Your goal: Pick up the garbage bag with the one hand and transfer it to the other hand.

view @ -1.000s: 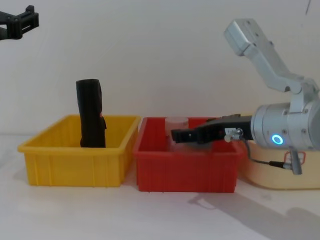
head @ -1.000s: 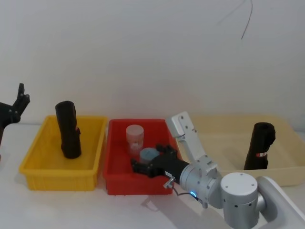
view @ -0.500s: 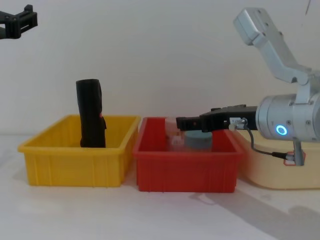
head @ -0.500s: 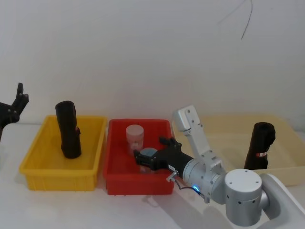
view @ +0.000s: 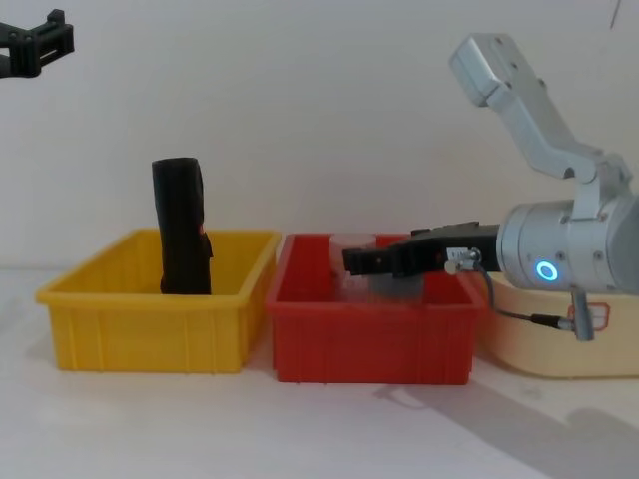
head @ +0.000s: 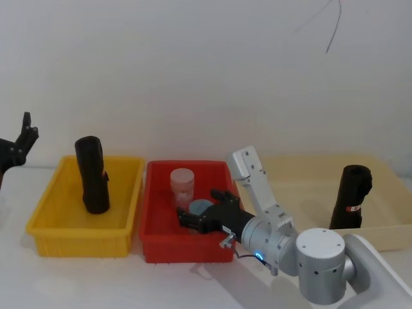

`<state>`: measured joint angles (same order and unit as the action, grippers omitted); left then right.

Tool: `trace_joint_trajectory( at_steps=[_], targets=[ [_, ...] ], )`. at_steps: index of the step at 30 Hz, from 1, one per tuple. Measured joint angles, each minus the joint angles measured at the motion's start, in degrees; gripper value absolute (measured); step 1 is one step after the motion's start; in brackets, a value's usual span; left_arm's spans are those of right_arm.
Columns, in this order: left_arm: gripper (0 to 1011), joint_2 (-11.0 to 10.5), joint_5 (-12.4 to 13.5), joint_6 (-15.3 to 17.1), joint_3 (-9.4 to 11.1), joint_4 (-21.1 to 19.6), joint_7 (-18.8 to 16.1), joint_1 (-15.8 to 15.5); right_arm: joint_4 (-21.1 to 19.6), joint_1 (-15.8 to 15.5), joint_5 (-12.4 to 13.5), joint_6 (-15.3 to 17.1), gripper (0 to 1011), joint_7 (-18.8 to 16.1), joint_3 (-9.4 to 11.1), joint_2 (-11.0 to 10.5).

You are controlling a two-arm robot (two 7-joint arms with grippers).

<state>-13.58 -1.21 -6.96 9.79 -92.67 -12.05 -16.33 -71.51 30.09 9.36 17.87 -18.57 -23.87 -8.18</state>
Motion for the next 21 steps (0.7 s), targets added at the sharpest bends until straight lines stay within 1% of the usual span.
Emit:
trace_joint_trajectory(
  at_steps=[12, 21],
  targets=[
    [1002, 0.00, -0.01, 0.00, 0.01, 0.00, 0.01, 0.00, 1.71, 0.64, -0.05, -0.63, 1000, 0.31, 0.60, 0.39],
    [1002, 0.00, -0.01, 0.00, 0.01, 0.01, 0.01, 0.00, 2.70, 0.94, -0.04, -0.75, 1000, 0.32, 0.68, 0.55]
  ],
)
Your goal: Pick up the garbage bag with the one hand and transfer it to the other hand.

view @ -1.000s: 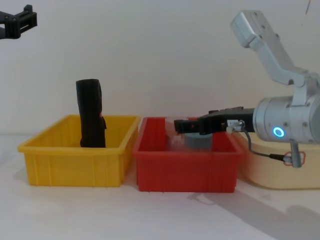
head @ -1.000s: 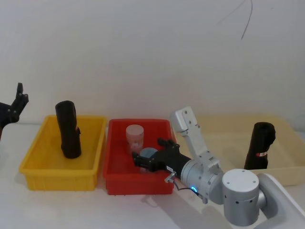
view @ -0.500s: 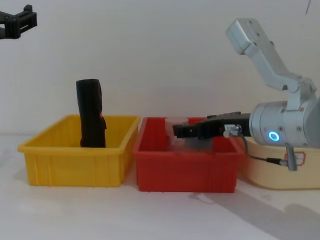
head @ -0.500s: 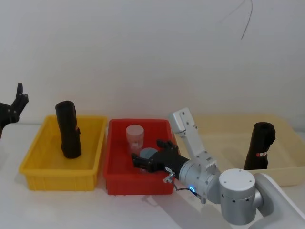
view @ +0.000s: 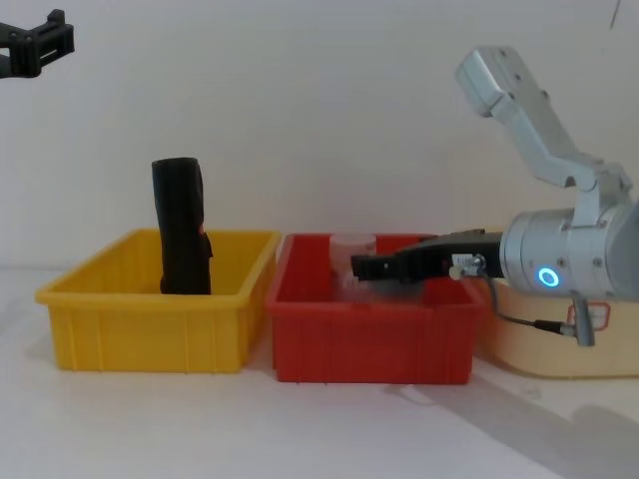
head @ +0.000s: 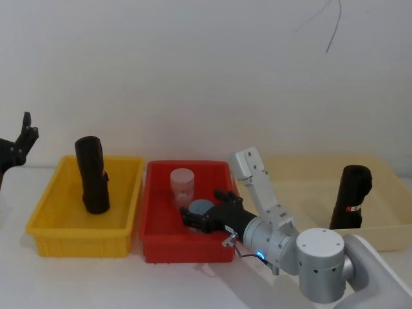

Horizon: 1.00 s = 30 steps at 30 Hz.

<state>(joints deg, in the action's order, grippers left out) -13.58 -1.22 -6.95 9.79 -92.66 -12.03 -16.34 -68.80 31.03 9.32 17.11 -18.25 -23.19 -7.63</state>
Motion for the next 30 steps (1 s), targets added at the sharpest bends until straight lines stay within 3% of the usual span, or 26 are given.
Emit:
trace_joint_trajectory(
  at_steps=[18, 30],
  targets=[
    [1002, 0.00, 0.00, 0.00, 0.00, 0.00, 0.00, 0.00, 2.03, 0.65, 0.05, 0.97, 992, -0.08, 0.01, 0.40],
    [1002, 0.00, 0.00, 0.00, 0.00, 0.00, 0.00, 0.00, 2.45, 0.93, -0.38, 2.61, 695, 0.18, 0.22, 0.67]
  ],
)
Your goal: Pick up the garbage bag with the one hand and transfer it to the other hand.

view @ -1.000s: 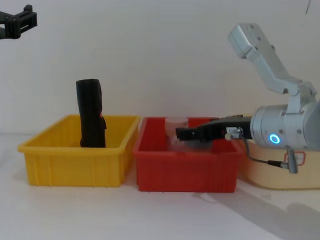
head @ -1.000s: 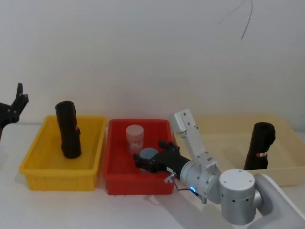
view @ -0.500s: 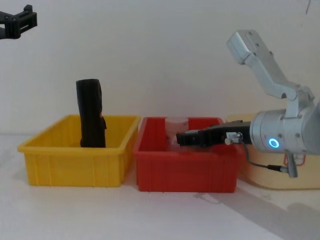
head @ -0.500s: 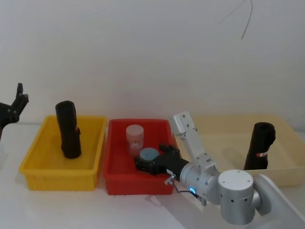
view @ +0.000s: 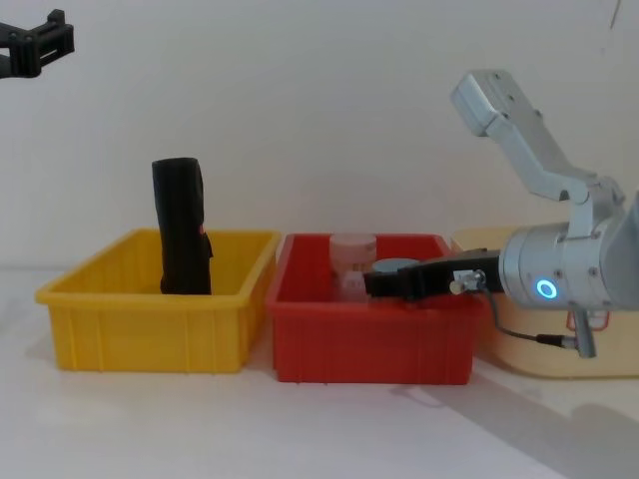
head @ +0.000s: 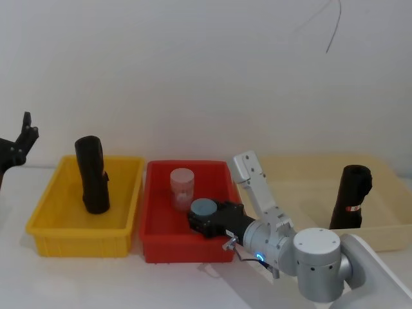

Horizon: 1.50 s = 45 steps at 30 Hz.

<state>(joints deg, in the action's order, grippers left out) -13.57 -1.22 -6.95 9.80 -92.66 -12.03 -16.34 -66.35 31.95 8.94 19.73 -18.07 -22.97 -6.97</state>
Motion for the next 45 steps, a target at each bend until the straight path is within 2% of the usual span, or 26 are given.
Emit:
trace_joint_trajectory(
  at_steps=[2, 12, 24, 33, 36, 45],
  targets=[
    [1002, 0.00, 0.00, 0.00, 0.00, 0.00, 0.00, 0.00, -0.02, 0.01, -0.09, 0.15, 663, 0.03, 0.07, 0.03],
    [1001, 0.00, 0.00, 0.00, 0.00, 0.00, 0.00, 0.00, -1.56, 0.07, -0.19, 0.40, 664, 0.38, 0.63, -0.02],
    [1001, 0.00, 0.00, 0.00, 0.00, -0.01, 0.00, 0.00, -7.56, 0.33, -0.01, -0.27, 663, 1.79, 2.56, -1.09],
    [1002, 0.00, 0.00, 0.00, 0.00, 0.00, 0.00, 0.00, -12.58, -0.28, -0.38, -0.21, 663, 4.07, 5.79, -3.26],
    [1002, 0.00, 0.00, 0.00, 0.00, 0.00, 0.00, 0.00, -14.03, -1.04, -0.58, 0.33, 663, 4.99, 7.42, -4.38],
    [1002, 0.00, 0.00, 0.00, 0.00, 0.00, 0.00, 0.00, -14.80, -2.69, -1.18, 2.03, 663, 6.13, 9.49, -6.22]
  ],
)
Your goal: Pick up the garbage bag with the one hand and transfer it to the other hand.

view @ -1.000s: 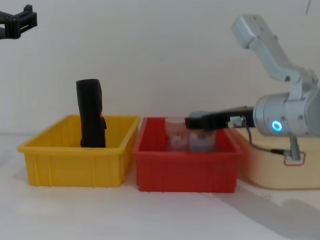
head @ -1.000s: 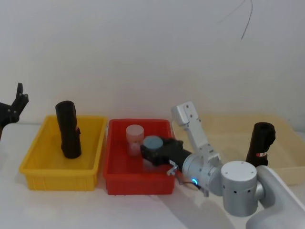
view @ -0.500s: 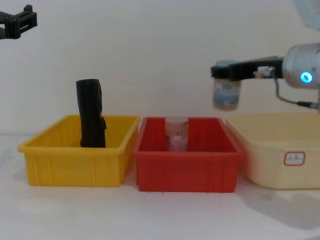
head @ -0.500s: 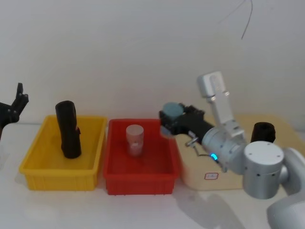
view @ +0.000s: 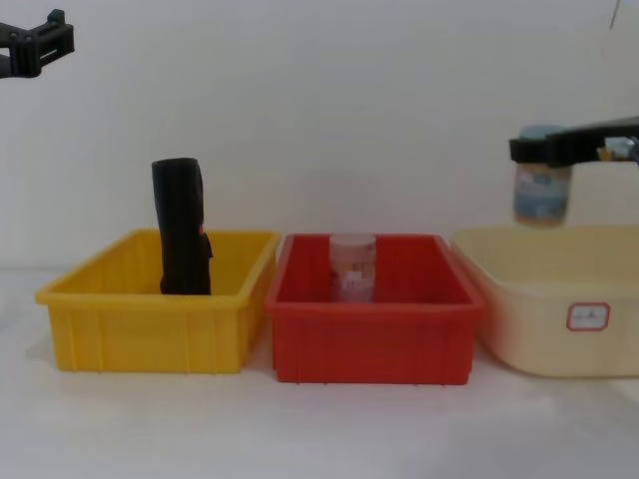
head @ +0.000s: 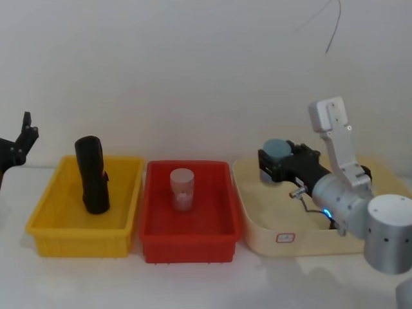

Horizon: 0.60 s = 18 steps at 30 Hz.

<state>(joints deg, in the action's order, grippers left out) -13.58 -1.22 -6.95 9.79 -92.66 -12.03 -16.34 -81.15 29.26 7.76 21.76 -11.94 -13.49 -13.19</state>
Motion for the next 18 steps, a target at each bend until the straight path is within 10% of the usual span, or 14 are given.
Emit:
trace_joint_trajectory(
  at_steps=[18],
  targets=[
    [1002, 0.00, 0.00, 0.00, 0.00, 0.00, 0.00, 0.00, 0.37, -3.15, -1.16, 0.07, 1004, 0.86, 2.06, -1.65]
  ],
)
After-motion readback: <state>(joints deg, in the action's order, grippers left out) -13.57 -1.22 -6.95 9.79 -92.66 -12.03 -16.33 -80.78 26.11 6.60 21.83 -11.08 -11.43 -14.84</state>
